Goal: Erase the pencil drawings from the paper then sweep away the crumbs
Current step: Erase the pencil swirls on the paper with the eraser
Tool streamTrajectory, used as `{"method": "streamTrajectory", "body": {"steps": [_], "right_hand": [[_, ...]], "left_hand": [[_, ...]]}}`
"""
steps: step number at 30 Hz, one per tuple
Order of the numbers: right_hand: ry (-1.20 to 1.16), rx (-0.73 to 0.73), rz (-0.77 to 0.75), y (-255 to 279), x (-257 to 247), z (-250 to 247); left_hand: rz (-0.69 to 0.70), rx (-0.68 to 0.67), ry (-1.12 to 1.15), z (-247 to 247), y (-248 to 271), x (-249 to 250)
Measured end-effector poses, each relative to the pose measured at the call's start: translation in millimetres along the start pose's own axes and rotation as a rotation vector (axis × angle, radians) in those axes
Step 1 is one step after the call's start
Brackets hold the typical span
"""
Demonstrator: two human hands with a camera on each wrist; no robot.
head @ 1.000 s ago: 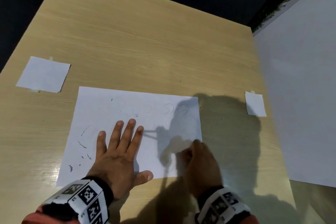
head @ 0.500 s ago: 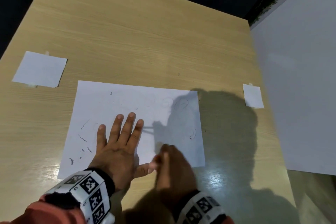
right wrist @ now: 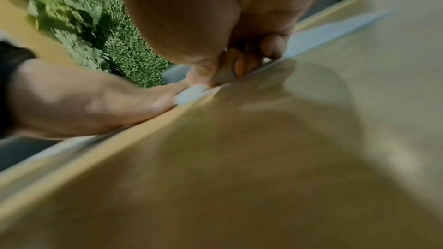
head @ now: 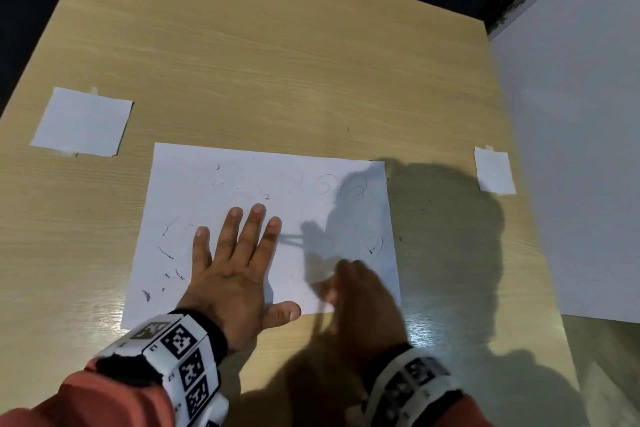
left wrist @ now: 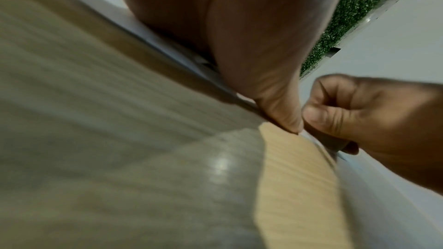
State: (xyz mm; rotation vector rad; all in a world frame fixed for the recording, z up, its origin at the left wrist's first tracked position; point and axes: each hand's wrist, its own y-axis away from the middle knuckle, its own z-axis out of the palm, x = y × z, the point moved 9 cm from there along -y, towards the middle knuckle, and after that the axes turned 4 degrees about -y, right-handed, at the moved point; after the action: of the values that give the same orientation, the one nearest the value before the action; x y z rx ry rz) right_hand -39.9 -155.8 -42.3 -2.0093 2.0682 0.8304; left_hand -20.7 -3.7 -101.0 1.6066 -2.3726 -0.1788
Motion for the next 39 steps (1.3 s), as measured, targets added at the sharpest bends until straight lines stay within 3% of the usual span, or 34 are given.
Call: {"method": "streamTrajectory", "body": {"steps": [3,4,6,8,10,12,14,16,18,21,22,25,27,34,39], "right_hand": [[0.034,0.092,0.273,-11,68,-37],[0.049,0.123,0.268,-14,69,-40],[0.019,0.155,0.065,-18,25,-32],[-0.066,0.05,-0.164,-11,-33,1],[-0.088,-0.085,-0.23,-14,-50,17],[-0.117,-0.035,-0.09,-40,-22,0],[0.03,0.084,0.117,-65,23,-32],[0.073,0.154,0.176,-73,38,-52],[0.012,0.112,0.105,-62,15,-42],[0.012,-0.144,-0.172,-22,-42,9],[0.035,-0.141,-0.212,-23,-41,10],[0.059,0.013,0.007,-61,11,-25],[0.115,0.024,0.134,-75,38,-45],[-0.201,0.156,0.239,-43,52,-82],[-0.26,0.06,0.304,-6,66,-61]], "left_hand": [[0.0,-0.003,-0.002,2,1,-1],[0.0,-0.004,-0.001,1,1,-1],[0.003,0.0,-0.002,1,0,0],[0.007,0.003,-0.007,-1,1,1],[0.006,0.002,-0.01,-1,1,2],[0.003,0.004,-0.006,-1,0,1],[0.004,0.011,-0.005,-2,1,1],[0.006,0.022,-0.016,-3,1,1],[0.009,0.027,-0.011,-3,1,2],[0.006,0.024,-0.003,-3,1,3],[0.008,0.025,-0.007,-2,1,4],[0.0,0.009,-0.026,-1,1,0],[0.0,0.003,-0.02,0,1,1],[-0.004,-0.037,0.012,0,0,0],[-0.017,-0.072,0.004,-1,1,0]]}}
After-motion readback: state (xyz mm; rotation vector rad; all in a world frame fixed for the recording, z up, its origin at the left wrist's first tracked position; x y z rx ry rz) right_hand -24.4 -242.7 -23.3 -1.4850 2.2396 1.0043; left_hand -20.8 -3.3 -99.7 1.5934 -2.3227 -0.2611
